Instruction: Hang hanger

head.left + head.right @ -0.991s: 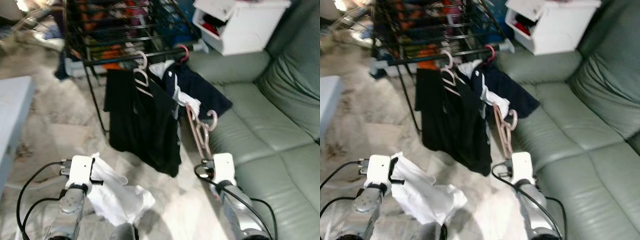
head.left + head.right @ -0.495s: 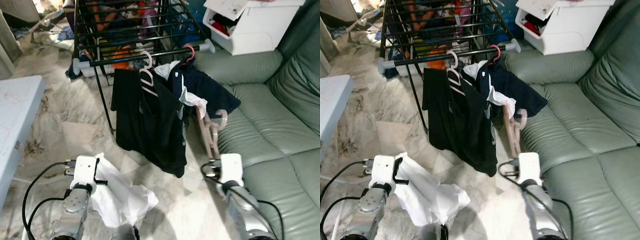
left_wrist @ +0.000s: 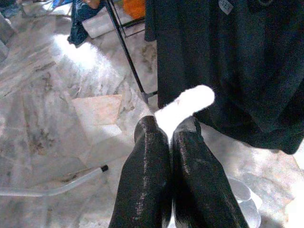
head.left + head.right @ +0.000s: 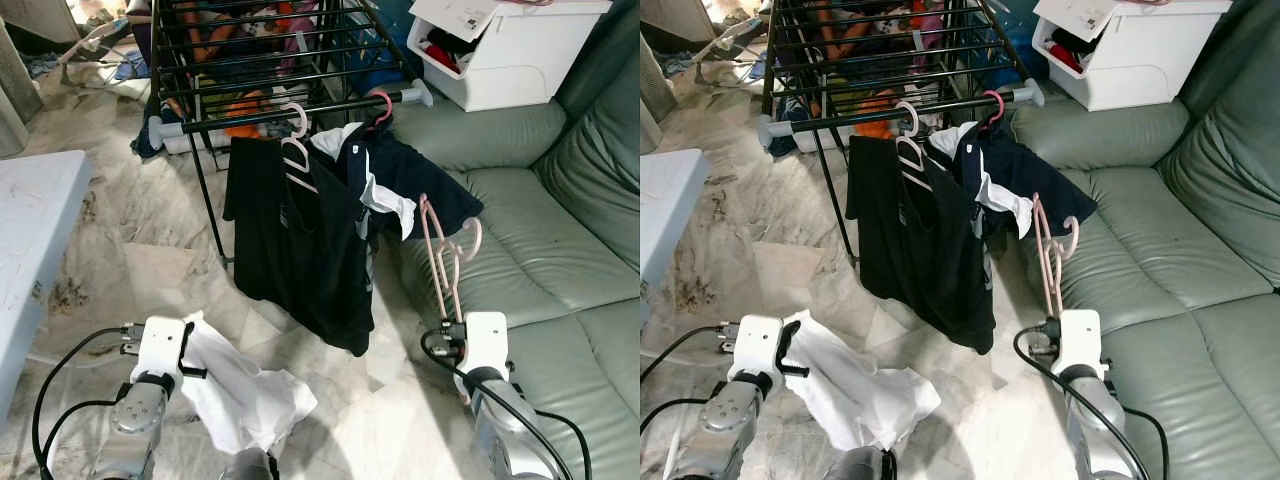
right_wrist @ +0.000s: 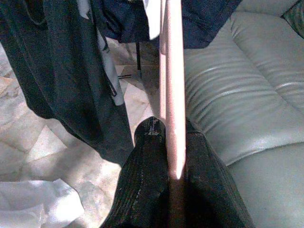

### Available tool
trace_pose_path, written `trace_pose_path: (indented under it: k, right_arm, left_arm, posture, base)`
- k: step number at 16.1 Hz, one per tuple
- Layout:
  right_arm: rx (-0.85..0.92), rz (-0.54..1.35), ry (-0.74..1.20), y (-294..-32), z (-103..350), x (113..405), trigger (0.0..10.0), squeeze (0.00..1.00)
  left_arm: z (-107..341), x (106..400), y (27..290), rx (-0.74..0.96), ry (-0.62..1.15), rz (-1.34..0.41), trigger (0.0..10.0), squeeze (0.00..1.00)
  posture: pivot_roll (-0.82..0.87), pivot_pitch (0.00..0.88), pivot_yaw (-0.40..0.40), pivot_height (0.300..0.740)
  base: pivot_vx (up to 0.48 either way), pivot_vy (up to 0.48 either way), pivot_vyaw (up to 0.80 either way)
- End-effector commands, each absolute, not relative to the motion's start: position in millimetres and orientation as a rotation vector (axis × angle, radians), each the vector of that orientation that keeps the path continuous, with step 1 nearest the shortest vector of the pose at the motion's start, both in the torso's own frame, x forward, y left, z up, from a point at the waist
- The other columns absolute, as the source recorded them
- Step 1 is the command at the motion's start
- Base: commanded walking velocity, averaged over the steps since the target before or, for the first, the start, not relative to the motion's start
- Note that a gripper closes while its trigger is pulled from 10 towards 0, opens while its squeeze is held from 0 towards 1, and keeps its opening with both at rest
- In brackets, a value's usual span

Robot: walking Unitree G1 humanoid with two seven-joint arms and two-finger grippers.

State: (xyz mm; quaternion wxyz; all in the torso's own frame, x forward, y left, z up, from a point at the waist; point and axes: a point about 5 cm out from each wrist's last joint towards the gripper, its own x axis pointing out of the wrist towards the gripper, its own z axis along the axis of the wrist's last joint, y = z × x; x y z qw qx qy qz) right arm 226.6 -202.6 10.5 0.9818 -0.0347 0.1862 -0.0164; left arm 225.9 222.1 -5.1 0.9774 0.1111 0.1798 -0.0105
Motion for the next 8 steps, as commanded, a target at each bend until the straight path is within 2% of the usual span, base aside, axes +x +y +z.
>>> trace_pose_path:
  k: [1,8]
  right_arm:
    - [-0.072,-0.058,0.336,-206.2,18.3,229.3,10.0,0.0]
    - [-0.104,-0.064,0.349,-204.2,17.5,229.7,10.0,0.0]
  left_arm:
    - [3.5,228.6,227.7,0.235,0.318,-0.02,10.0,0.0]
    - [4.0,229.1,229.3,0.234,0.319,-0.032,10.0,0.0]
  posture:
    - [-0.02,0.0,0.031,0.74]
    - [-0.02,0.0,0.034,0.74]
  base:
    - [0.0,0.0,0.0]
    - [0.0,0.0,0.0]
